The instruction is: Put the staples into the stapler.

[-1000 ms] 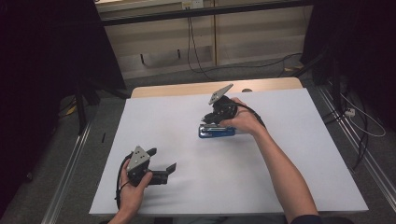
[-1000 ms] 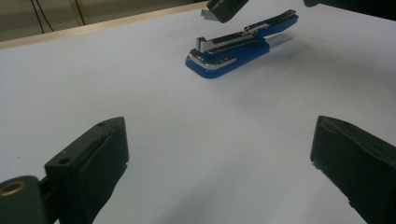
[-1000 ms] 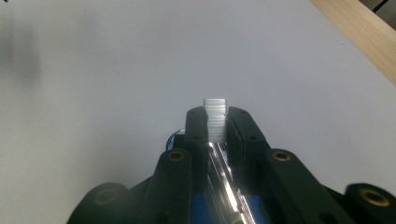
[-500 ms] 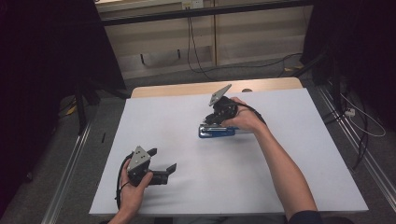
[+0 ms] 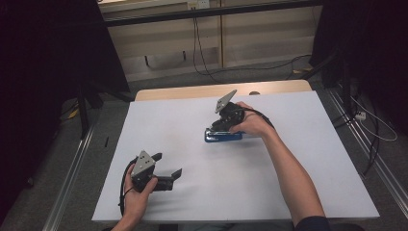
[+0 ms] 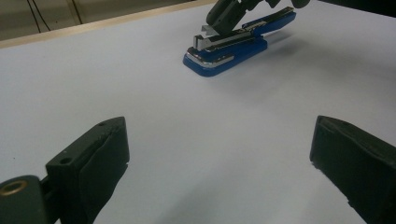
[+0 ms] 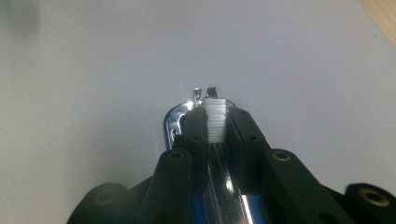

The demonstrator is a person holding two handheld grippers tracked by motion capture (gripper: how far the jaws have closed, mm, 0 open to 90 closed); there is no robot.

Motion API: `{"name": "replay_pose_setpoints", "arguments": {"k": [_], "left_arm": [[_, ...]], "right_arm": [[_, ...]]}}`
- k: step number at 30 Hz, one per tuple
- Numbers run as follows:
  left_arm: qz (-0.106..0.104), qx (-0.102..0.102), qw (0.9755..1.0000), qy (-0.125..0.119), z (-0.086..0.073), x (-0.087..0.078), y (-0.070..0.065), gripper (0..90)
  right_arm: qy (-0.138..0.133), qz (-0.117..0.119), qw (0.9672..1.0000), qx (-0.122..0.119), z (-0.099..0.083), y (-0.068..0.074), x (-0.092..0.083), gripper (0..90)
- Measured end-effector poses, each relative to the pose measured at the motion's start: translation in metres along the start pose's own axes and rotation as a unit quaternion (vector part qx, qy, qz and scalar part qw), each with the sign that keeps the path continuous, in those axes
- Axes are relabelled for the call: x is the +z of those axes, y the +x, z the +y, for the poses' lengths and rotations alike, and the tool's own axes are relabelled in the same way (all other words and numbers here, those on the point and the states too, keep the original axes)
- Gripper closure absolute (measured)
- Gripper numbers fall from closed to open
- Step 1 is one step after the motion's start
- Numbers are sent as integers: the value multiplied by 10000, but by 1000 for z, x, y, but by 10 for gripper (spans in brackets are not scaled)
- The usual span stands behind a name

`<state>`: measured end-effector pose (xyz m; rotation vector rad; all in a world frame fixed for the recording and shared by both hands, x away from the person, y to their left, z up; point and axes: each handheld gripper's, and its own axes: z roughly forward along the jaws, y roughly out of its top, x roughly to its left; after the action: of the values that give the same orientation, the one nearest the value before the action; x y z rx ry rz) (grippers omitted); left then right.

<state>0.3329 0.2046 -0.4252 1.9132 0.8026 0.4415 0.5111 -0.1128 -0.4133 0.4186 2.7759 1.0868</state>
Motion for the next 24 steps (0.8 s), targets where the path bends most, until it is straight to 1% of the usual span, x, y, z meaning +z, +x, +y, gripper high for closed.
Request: {"name": "replay_pose_setpoints", "arguments": {"k": [6, 9, 12, 14, 19, 23, 24], "left_arm": [[5, 13, 10000, 1, 0, 0, 0, 48], [-1, 1, 10000, -1, 0, 0, 0, 48], [-1, 22, 10000, 4, 0, 0, 0, 48], [-2, 19, 10000, -9, 0, 0, 0, 49], [12, 14, 10000, 5, 0, 0, 0, 48], [19, 10, 10000, 1, 0, 0, 0, 48], [23, 8, 10000, -4, 0, 0, 0, 48]], "right_arm": [[15, 28, 10000, -42, -1, -1, 3, 793], [47, 64, 9999, -108, -1, 0, 3, 793], [47, 62, 9998, -174, 0, 0, 3, 793], [77, 43, 9996, -256, 1, 0, 3, 793], [166, 38, 9992, -370, 3, 0, 3, 793], [132, 28, 9989, -457, 3, -1, 3, 793], [143, 43, 9989, -440, 3, -1, 3, 793]]}}
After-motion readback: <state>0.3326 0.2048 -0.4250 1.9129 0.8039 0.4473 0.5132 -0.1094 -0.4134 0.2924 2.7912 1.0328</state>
